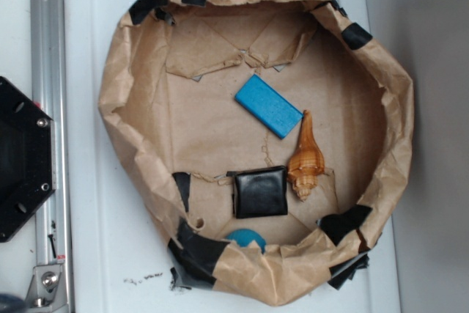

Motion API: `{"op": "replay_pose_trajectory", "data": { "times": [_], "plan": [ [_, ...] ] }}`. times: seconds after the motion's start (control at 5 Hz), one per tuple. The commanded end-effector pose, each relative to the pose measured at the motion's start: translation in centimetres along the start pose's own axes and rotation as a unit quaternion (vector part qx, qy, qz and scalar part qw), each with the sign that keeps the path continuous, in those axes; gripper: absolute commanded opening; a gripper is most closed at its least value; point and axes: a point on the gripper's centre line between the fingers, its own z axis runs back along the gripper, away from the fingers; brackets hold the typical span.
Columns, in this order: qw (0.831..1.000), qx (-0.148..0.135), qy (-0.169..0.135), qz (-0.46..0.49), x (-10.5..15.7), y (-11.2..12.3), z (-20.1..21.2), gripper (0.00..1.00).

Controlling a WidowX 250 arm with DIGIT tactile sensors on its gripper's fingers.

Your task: Grab the blue ball.

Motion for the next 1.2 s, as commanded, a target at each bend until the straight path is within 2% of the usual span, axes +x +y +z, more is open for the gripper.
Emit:
{"op": "replay_pose_trajectory", "data": {
  "times": [0.0,0.2,0.4,0.6,0.8,1.0],
  "plan": [
    [1.000,0.000,0.000,0.000,0.0,0.0,0.0,1.00],
    [0.992,0.022,-0.034,0.120,3.6,0.1,-3.0,1.00],
    [0.968,-0.015,-0.048,0.247,7.3,-0.4,-5.5,1.00],
    [0.949,-0.009,-0.034,0.314,9.5,0.5,-8.3,1.00],
    [0.933,-0.037,-0.004,0.358,10.7,0.3,-10.7,1.00],
    [0.920,-0.066,0.044,0.384,12.0,0.1,-13.2,1.00]
  ]
}}
